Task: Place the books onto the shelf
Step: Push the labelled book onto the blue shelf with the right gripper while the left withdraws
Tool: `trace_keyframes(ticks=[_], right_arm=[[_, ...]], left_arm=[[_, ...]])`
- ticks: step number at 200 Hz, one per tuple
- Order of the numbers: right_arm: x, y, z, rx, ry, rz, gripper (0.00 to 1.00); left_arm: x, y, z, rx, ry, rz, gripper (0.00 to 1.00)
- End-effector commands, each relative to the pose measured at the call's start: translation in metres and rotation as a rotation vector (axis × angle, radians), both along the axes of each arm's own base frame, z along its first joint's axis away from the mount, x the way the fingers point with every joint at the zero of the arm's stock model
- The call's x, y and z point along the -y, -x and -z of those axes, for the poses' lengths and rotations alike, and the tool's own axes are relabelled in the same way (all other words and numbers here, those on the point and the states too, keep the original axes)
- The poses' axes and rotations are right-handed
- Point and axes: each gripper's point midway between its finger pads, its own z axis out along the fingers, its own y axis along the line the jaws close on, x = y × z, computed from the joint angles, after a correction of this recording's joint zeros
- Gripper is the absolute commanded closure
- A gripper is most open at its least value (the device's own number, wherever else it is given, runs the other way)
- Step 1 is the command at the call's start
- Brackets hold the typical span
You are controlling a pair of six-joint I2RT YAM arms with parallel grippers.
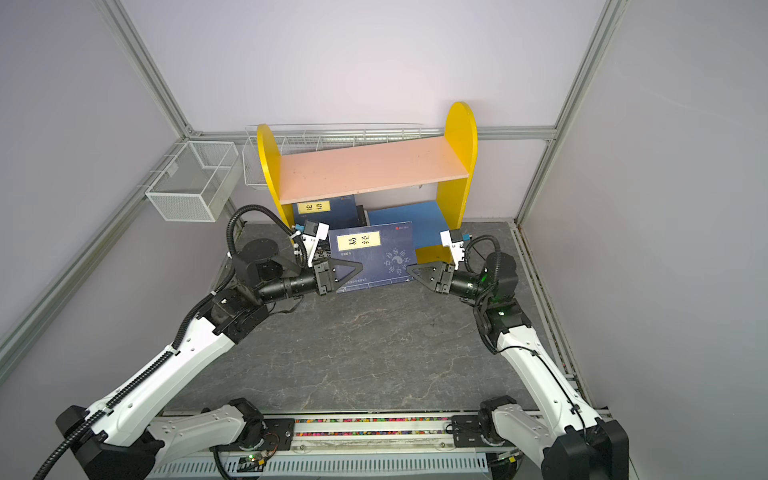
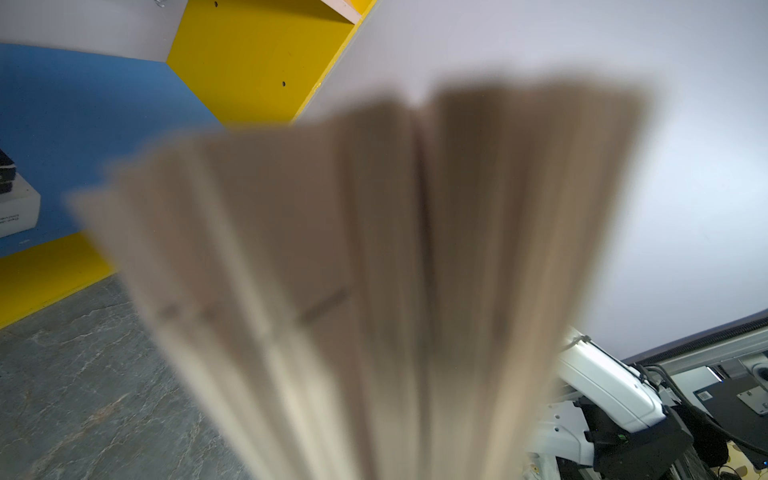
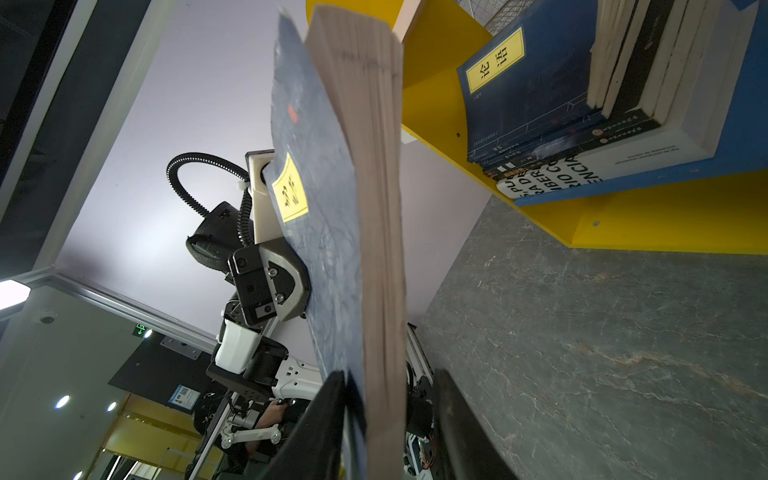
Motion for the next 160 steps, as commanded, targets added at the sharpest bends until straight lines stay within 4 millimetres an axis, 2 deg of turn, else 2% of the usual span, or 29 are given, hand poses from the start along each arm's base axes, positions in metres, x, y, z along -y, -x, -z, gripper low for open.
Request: trace_keyframes(ticks=[1,22,31,49,61,80,90,104,113,122,129,132,146,160], right_arm=[[-0.003,0.010,-0.009,0.035,-0.008,-0.026,0.72],[-0.003,0.011,-0.011,0.041,-0.011,-0.015,0.82],[-0.002,0.009,-0.010,0.037,-0.010,0.001,0.84],[0.000,0.000,-0.001,0.012,-0.008,0.048,0.91],[0.000,-0.007,0.002,0.001,-0.023,0.067,0.93],[-0.002,-0.020,-0.001,0.000,-0.066,0.079,0.93],[-0.004,-0.029,-0.004,-0.002,-0.083,0.086,0.93],[-0.007,-0.044,-0.006,-0.006,-0.090,0.100,0.94],[-0.008,-0.055,0.000,-0.027,-0.071,0.122,0.93],[-0.009,-0.064,0.001,-0.025,-0.054,0.139,0.93],[-0.010,-0.070,0.007,-0.034,-0.043,0.150,0.93],[-0.010,-0.072,-0.003,-0.012,-0.049,0.152,0.94],[-0.014,-0.082,-0.006,0.001,-0.052,0.149,0.93],[-0.019,-0.093,-0.009,0.006,-0.058,0.138,0.94]], left_arm=[[0.000,0.006,-0.030,0.092,0.043,0.039,1.00],[0.000,0.002,-0.028,0.093,0.038,0.031,1.00],[-0.001,-0.001,-0.027,0.093,0.031,0.018,1.00],[-0.007,-0.010,-0.021,0.080,0.013,-0.027,1.00],[-0.014,-0.019,-0.017,0.069,-0.006,-0.077,1.00],[-0.035,-0.034,-0.012,0.051,-0.038,-0.186,0.87],[-0.050,-0.041,-0.011,0.046,-0.055,-0.255,0.71],[-0.075,-0.047,-0.009,0.052,-0.092,-0.360,0.54],[-0.092,-0.050,-0.007,0.054,-0.123,-0.434,0.40],[-0.111,-0.050,-0.005,0.065,-0.160,-0.512,0.30],[-0.125,-0.049,-0.004,0.071,-0.193,-0.569,0.25],[-0.131,-0.049,-0.003,0.074,-0.208,-0.593,0.23],[-0.160,-0.046,0.001,0.086,-0.274,-0.712,0.15],[-0.183,-0.041,0.004,0.096,-0.321,-0.808,0.11]])
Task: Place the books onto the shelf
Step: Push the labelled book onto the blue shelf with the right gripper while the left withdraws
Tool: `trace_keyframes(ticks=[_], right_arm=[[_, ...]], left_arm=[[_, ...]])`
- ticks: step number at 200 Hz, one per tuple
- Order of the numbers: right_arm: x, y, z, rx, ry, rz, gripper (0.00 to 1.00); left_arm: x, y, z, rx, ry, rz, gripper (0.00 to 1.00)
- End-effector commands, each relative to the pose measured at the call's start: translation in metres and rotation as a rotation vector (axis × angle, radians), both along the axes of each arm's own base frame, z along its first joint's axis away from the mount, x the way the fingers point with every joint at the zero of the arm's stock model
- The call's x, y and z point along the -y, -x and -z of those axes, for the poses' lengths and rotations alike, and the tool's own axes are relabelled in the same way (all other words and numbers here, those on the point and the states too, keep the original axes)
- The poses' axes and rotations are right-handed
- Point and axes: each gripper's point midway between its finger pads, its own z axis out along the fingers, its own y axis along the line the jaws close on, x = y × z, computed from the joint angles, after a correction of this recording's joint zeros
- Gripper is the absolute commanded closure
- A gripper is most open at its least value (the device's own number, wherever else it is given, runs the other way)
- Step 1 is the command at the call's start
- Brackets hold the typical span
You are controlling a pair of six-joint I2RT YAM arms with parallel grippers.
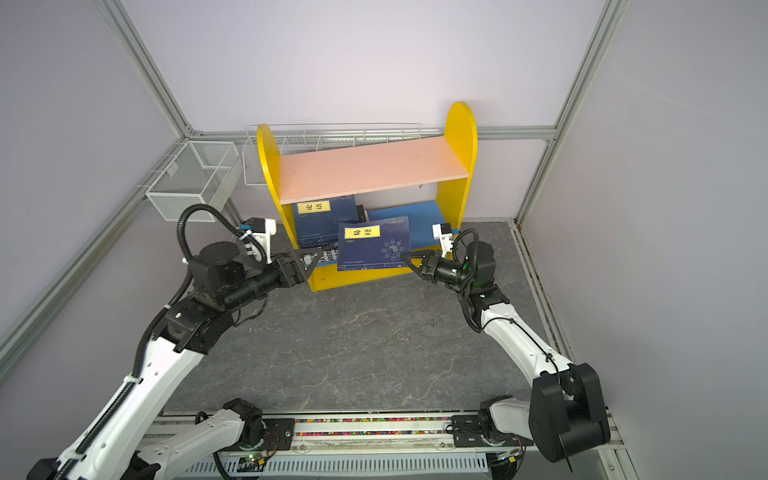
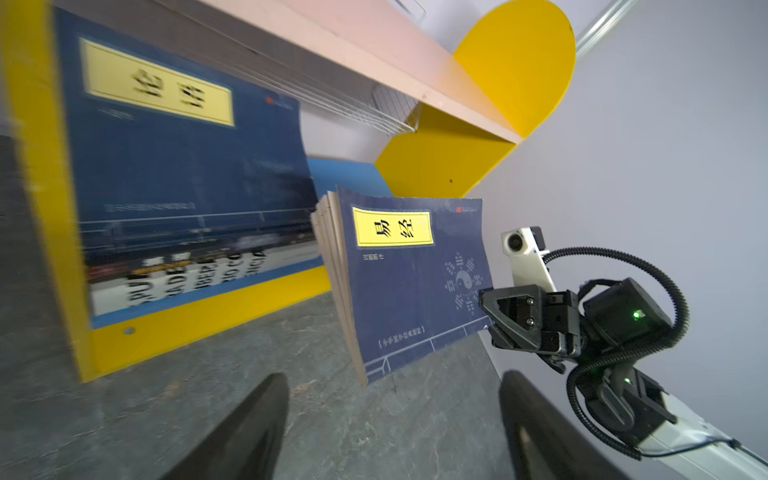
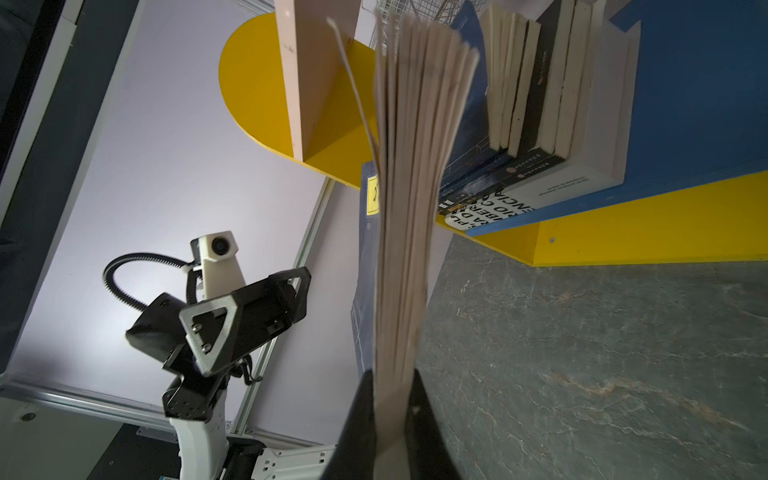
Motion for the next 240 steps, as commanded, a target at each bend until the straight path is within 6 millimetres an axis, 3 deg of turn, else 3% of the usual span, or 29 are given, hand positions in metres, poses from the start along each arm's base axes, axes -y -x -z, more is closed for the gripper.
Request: trace_keyframes(ticks=[1,34,74,119,174,240], right_arm=[[-0.003,-0.014,-0.040,0.140,-0.036,0.015,0.94],[-0.019,-0.040,-0.045,0.162,-0.051,-0.017,0.93],[-0.041,-0.080,-0.024,0.131,0.013,0.014,0.94],[-0.075,-0.109,-0.025,0.153,0.007,-0.040,0.93],[-0.111,-0.132,-0.007,0.125,0.009,-0.081,0.93],[-0.138,-0.134,0.006,0.130,0.053,-0.142,0.93]], left_arm=[[-0.054,0.002,0.011,-0.003,-0.152,-0.238,0.11],[-0.083,0.009,0.012,0.014,-0.195,-0.363,0.04],[-0.102,0.007,0.009,0.032,-0.223,-0.459,0.01],[-0.098,-0.013,0.012,0.026,-0.210,-0.438,0.01],[-0.102,-0.045,0.023,-0.014,-0.095,-0.396,0.01],[-0.102,-0.057,0.038,-0.050,-0.108,-0.392,0.01]])
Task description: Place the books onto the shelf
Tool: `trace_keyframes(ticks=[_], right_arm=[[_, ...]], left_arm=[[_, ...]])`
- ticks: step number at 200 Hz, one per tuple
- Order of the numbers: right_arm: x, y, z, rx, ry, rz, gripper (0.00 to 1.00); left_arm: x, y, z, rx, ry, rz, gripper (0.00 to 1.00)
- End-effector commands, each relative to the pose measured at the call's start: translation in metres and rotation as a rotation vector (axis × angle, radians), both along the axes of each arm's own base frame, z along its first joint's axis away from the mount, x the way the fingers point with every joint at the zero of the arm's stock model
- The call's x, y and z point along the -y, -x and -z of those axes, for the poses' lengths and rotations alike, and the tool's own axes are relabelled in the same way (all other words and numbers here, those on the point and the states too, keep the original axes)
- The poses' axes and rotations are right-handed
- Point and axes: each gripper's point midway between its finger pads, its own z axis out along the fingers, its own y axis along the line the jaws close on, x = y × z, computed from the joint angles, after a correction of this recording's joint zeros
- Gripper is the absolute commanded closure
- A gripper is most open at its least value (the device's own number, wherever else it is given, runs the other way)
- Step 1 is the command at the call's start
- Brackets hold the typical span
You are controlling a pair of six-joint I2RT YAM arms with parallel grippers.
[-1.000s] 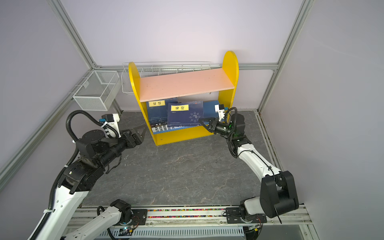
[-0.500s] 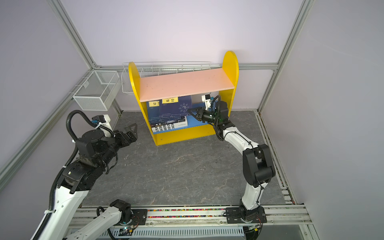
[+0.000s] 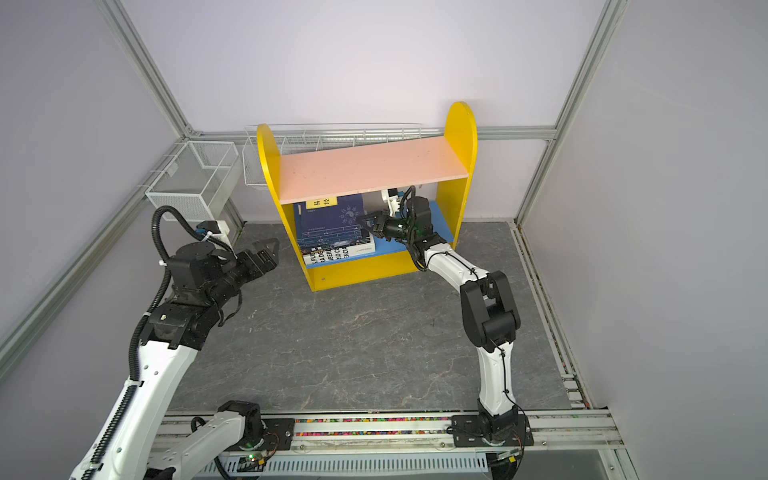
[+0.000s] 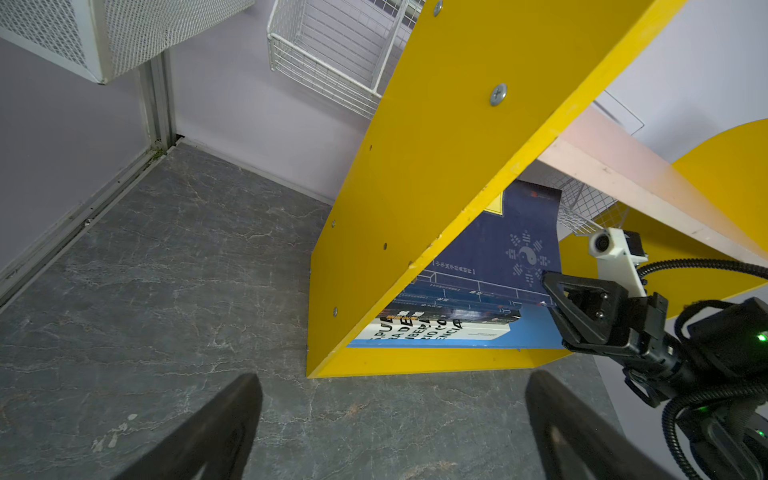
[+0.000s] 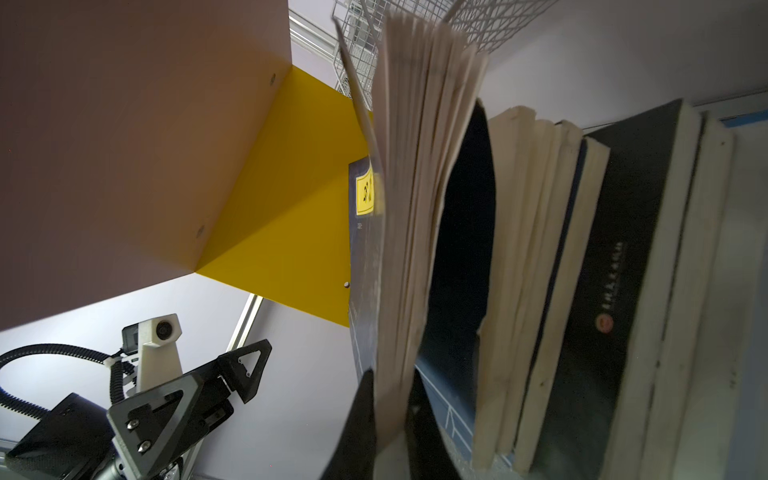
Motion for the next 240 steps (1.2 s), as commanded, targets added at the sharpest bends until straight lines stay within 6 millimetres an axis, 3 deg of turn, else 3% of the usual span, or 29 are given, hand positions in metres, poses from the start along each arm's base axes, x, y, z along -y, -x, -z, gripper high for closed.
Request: trace_keyframes(ticks=[1,133,179,240], right_arm=[[-0.009,0.005,-0.015,0.072,0.005,-0.034,0.93],[-0.027,-0.007,0.004,0.027,0.027,-0.025,0.93],[-0.026,-0.009,0.007,0.018,0.043,-0.011,0.92],[-0.024,-0.007,0.016,-0.007,0.103,0.009,0.91]], left_arm=[[0.001,-0.003,0.003,0.002,0.011,0.014,0.01],[0.012,-0.019,0.031,-0.047,0.034,0.069,0.01],[0.024,-0.039,0.042,-0.045,0.075,0.109,0.01],[0.027,-0.082,0.039,0.066,0.126,0.076,0.01]])
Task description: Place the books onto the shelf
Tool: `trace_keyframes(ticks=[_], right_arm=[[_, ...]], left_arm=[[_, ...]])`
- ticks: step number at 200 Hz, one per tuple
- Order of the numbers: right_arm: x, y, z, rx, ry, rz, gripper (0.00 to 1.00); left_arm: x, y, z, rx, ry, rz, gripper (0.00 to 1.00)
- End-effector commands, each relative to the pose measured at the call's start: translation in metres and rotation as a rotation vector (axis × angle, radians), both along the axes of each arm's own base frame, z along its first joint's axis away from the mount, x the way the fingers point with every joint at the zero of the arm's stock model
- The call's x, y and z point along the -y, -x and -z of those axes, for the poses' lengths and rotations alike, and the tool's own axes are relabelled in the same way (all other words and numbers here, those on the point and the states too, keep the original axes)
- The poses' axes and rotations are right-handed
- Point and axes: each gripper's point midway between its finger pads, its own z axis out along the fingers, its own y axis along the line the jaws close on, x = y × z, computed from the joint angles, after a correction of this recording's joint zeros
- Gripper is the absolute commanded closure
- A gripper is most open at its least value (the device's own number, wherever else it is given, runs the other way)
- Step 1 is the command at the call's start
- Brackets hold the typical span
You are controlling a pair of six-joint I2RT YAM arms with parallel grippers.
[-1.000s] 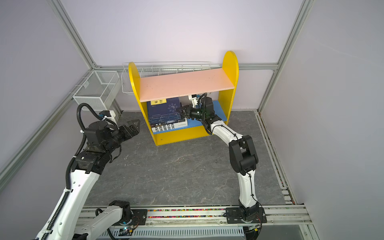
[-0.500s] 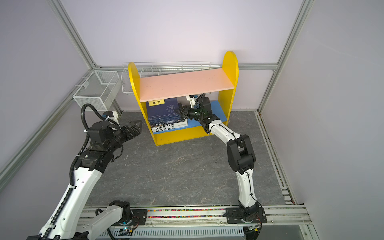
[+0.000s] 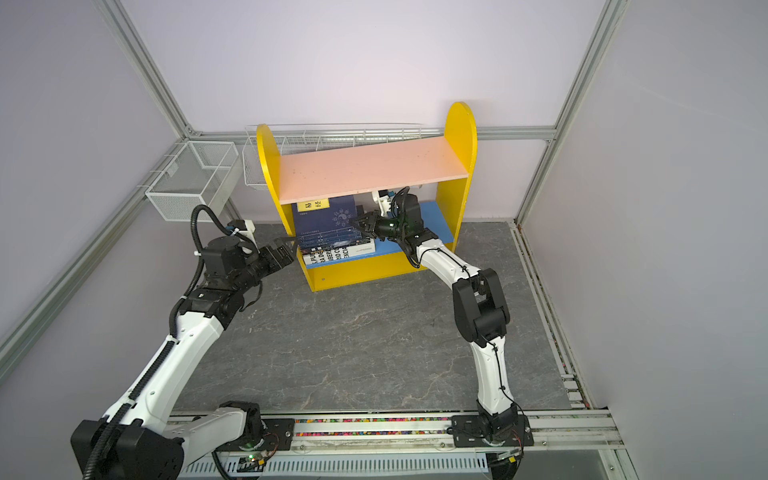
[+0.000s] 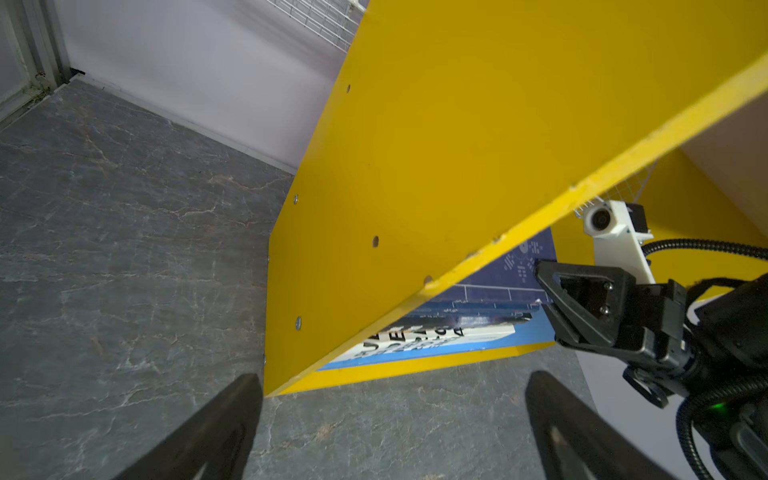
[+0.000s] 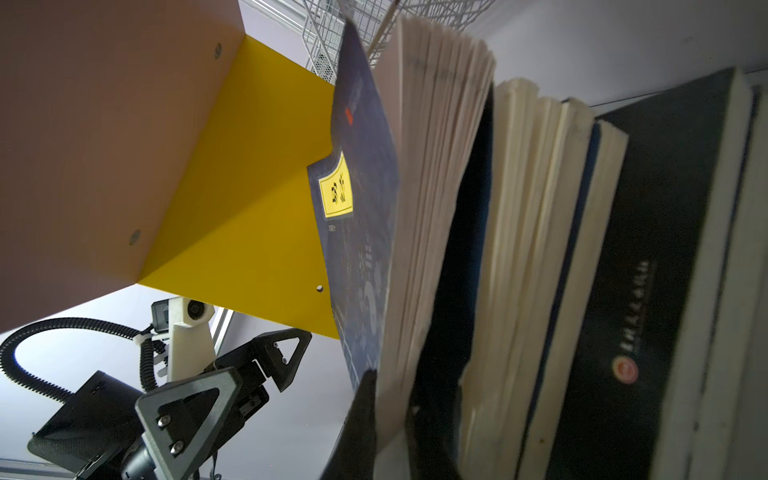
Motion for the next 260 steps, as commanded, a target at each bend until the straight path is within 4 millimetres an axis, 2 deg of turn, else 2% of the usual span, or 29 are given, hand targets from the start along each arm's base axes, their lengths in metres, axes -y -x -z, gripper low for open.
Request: trace_keyframes(ticks=[1,32,82,146,164,196,207,243,260], right_arm=[[-0.005,0.001,-0.002,0.023,0.032,0.018,0.91],[-0.005,0.001,-0.003,0.023,0.036,0.018,0.91],[-0.006,0.003,-0.004,0.028,0.036,0.010,0.90],[-0.007,0.003,-0.003,0.029,0.035,0.003,0.90],[-0.008,0.003,-0.002,0.027,0.036,0.000,0.89],[-0.006,0.002,-0.004,0.037,0.033,0.007,0.87],[-0.005,0.000,-0.006,0.043,0.030,0.013,0.84],[0.006,-0.010,-0.024,0.086,0.022,0.062,0.65],[0.015,-0.015,-0.032,0.109,0.048,0.105,0.62]], left_arm=[[-0.001,-0.020,-0.017,0.098,0.042,-0.025,0.01],[0.001,-0.038,-0.014,0.113,0.050,-0.047,0.01],[0.004,-0.050,0.003,0.095,-0.027,-0.120,0.01],[0.005,-0.076,0.028,0.022,-0.069,-0.234,0.01],[0.005,-0.079,0.037,-0.025,-0.076,-0.250,0.01],[0.005,-0.070,0.056,-0.105,-0.078,-0.279,0.01],[0.003,-0.068,0.062,-0.127,-0.076,-0.290,0.01],[0.001,-0.062,0.073,-0.171,-0.068,-0.308,0.00],[-0.001,-0.060,0.072,-0.167,-0.065,-0.314,0.00]])
